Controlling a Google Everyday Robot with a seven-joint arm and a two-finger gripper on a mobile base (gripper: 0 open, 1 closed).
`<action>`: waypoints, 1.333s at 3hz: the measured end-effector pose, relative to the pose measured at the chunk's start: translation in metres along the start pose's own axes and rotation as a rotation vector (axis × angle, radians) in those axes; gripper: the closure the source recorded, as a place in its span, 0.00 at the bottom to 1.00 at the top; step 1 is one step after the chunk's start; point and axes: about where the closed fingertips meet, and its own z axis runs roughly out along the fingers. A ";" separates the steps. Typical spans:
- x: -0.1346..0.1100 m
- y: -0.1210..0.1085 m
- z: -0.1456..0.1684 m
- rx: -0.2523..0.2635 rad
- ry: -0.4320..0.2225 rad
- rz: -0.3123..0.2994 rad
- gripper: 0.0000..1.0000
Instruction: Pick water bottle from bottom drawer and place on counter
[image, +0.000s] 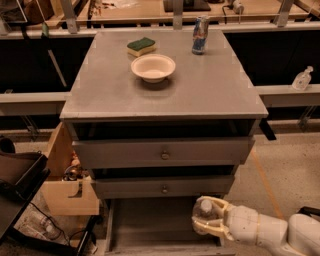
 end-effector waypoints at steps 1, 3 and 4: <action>-0.071 -0.035 -0.020 0.064 0.036 0.011 1.00; -0.195 -0.116 -0.047 0.122 0.057 0.014 1.00; -0.251 -0.161 -0.065 0.180 0.033 0.009 1.00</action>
Offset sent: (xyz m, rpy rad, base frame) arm 0.0994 -0.0530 0.2409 -0.0724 0.0137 -0.1471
